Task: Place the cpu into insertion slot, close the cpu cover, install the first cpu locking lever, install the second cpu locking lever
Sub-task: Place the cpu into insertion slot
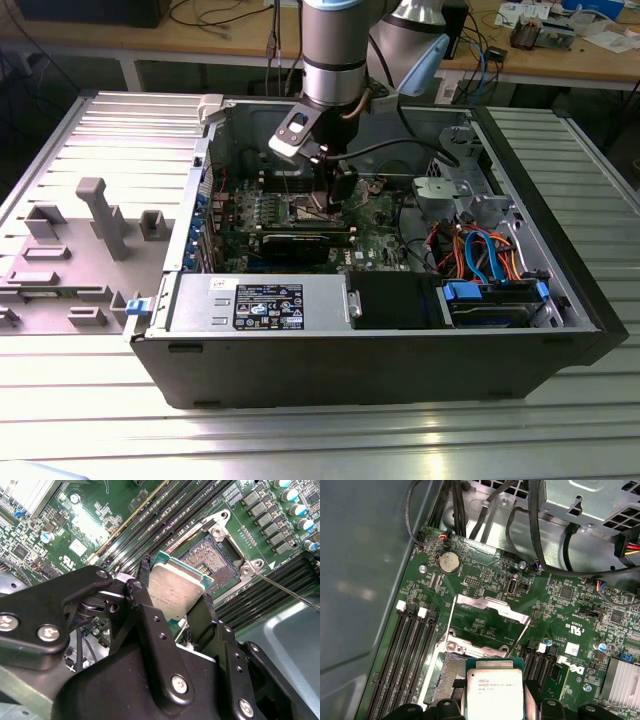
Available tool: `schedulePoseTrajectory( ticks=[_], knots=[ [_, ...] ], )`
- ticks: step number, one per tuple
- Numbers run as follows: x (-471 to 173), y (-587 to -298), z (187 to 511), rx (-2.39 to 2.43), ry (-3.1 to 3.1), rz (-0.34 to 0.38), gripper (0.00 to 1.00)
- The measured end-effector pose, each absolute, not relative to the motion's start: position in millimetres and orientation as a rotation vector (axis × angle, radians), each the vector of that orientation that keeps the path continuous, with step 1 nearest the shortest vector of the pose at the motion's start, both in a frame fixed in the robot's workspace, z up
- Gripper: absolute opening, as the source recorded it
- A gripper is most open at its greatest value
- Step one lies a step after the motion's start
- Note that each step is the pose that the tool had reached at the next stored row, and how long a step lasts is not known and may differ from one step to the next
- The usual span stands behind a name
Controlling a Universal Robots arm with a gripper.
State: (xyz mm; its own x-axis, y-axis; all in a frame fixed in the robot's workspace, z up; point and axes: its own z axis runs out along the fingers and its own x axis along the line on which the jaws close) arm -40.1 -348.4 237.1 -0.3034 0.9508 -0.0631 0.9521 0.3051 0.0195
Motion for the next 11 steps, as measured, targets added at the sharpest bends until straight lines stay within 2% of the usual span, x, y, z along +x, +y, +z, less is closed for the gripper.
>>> schedulePoseTrajectory(
  ticks=[11],
  knots=[
    [-40.1,-348.4,236.8,1.831,2.469,-0.045,0.55]
  ],
)
